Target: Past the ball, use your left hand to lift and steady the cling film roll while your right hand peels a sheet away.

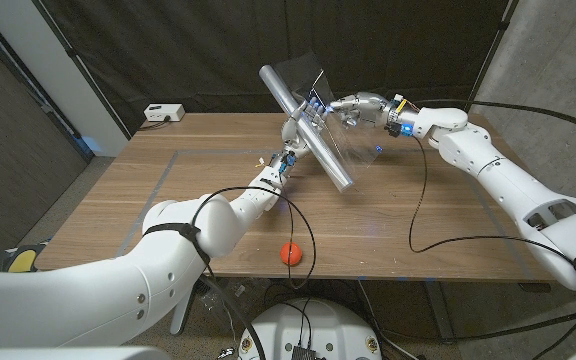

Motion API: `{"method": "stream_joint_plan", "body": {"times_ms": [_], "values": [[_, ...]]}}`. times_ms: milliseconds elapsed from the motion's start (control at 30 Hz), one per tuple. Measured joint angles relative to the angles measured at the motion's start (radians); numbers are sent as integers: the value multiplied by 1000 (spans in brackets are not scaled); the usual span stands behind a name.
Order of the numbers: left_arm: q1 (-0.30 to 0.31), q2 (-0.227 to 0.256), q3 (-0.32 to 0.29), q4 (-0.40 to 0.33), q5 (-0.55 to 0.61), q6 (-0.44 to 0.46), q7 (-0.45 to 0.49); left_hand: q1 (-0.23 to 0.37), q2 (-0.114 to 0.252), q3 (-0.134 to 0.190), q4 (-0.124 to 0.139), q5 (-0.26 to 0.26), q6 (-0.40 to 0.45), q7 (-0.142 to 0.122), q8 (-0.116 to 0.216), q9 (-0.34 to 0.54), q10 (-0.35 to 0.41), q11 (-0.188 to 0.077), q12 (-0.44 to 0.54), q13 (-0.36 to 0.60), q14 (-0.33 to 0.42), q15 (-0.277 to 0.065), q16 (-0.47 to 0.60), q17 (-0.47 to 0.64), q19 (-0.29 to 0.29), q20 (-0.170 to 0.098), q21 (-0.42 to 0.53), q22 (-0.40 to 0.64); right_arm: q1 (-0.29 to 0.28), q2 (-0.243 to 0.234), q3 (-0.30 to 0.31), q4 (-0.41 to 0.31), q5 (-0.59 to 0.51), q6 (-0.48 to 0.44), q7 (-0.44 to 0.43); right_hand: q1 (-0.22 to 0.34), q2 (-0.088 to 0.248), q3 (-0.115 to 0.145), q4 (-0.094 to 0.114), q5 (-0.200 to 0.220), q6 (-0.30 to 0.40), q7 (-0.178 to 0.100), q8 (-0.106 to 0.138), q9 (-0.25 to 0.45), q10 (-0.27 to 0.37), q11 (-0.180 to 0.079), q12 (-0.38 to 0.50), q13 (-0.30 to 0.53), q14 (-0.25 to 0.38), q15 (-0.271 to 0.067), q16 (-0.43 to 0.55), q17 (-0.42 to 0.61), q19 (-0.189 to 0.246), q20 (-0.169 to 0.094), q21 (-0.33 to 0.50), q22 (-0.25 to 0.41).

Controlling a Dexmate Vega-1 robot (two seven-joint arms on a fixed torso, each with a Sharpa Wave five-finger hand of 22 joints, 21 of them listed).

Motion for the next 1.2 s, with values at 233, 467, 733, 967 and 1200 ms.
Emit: {"method": "stream_joint_plan", "body": {"times_ms": [233,467,733,967,1200], "values": [[3,-1,1,-1,2,-3,-7,0,0,0,0,-7,0,0,4,2,1,1,0,0,0,0,0,1,0,0,0,0,-63,-8,32,-74,-20,37,-153,10,3,-18,1,1,0,0,-8,23,-2,-2,19,36,-5,5,24,48,-14,1,32,0],[6,-1,12,-1,-1,-8,-20,0,0,28,19,-7,0,0,4,5,0,0,0,0,0,0,-8,2,0,0,-4,5,-102,-10,51,-119,-34,62,-258,18,3,-29,7,1,5,-5,-16,36,-2,-2,21,41,-15,14,31,64,-14,1,50,-2],[10,0,32,-2,-18,-17,-39,0,0,35,26,-7,0,0,8,5,-2,1,0,0,2,2,-8,5,0,0,-6,5,-121,-13,59,-146,-51,71,-335,30,7,-47,5,1,5,-5,-23,51,-4,-3,21,41,-16,16,39,62,-14,1,65,-9],[13,4,52,-3,-40,-24,-50,0,0,36,27,-7,0,0,8,5,-2,1,0,5,2,2,-8,5,0,0,-8,5,-122,-14,59,-152,-63,71,-372,36,12,-53,12,8,5,-5,-29,59,-4,-3,21,41,-16,16,45,61,-20,6,81,-11],[15,8,71,-3,-61,-26,-54,0,0,39,24,-13,-13,13,5,-2,-13,-2,-14,-6,-30,7,-35,5,5,5,-11,5,-106,-8,58,-149,-77,71,-401,39,16,-61,8,8,5,-5,-31,63,-4,-3,21,41,-16,16,50,62,-20,6,88,-14]]}}
